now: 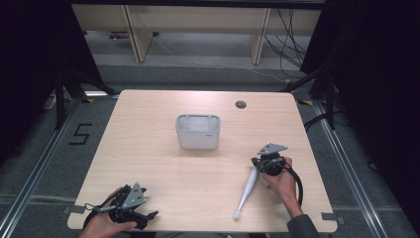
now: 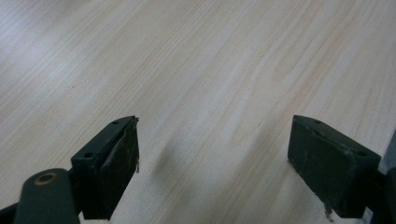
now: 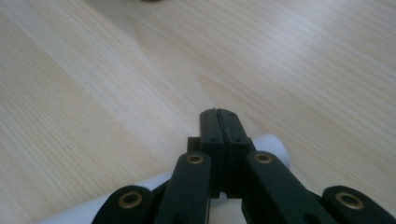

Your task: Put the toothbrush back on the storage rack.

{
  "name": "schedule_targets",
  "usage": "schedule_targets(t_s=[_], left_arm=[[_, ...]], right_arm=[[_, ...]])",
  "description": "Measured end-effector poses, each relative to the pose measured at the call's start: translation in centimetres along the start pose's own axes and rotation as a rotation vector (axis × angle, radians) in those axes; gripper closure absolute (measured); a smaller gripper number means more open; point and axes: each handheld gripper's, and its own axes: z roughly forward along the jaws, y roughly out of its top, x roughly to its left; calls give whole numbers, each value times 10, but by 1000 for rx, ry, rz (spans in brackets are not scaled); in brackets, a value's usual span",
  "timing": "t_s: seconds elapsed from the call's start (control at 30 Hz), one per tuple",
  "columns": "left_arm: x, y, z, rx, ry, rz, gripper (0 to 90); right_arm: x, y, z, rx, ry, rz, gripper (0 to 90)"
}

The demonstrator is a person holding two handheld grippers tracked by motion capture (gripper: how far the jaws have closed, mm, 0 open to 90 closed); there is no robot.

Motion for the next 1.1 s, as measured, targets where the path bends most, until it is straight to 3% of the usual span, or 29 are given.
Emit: schedule_targets(t_s=[0.6,0.63,0.7,0.77,0.8,0.97,1.1], left_arm=[[0,0,-1,-11,4,-12,163],[0,0,-1,-14,2,-5,163],[0,1,-1,-14,-1,-4,163],[0,0,-1,-12,2,-8,163],[0,1,-1,-13,2,-4,163],[-1,0,-1,-12,3,-16,163],[0,1,-1,-8,0,-1,163]], right_arm=[[-1,-15,-18,50,-19,40,900],[-3,-15,-19,55,-22,21,900],[-4,-18,-21,64,-19,43,900],[-5,-19,-20,57,-23,24,900],[-4,-20,-23,67,-23,52,900],[-7,-26,-29,63,-28,53,900],[-7,-29,-33,68,-19,54,899]])
